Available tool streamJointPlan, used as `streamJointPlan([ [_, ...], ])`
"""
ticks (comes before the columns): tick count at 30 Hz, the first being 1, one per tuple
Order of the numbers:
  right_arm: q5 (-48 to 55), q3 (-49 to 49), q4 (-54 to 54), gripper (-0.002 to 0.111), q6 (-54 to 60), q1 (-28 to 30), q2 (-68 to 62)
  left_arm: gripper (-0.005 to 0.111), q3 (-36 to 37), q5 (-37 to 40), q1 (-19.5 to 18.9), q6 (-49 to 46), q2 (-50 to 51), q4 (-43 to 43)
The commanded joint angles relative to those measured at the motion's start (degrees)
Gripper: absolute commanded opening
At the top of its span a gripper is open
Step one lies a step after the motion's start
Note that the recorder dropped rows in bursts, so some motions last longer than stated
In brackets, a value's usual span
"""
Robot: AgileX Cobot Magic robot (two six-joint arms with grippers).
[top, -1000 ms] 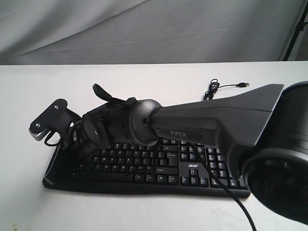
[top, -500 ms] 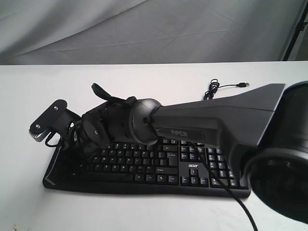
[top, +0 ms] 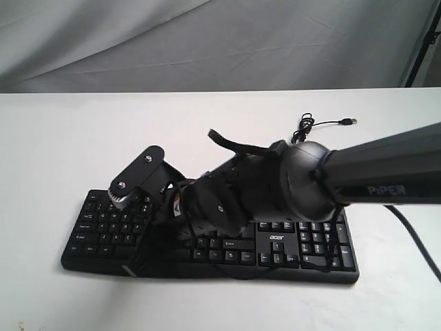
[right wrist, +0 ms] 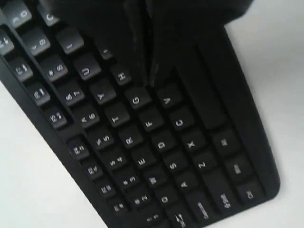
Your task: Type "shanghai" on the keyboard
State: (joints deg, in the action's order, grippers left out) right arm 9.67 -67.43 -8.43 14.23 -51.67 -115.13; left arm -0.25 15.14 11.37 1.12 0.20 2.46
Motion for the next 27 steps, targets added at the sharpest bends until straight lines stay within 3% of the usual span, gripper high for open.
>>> streamJointPlan([
  [1,-3.4,2.95,-1.38,0.0,0.31,1.31,0.21,0.0,0.25,-0.27,0.23,0.16,-0.2,0.04],
  [27,-5.36,2.95,-2.25,0.0,0.71,0.92,-2.47,0.0,0.25,-0.27,0.23,0.16,-0.2,0.04],
])
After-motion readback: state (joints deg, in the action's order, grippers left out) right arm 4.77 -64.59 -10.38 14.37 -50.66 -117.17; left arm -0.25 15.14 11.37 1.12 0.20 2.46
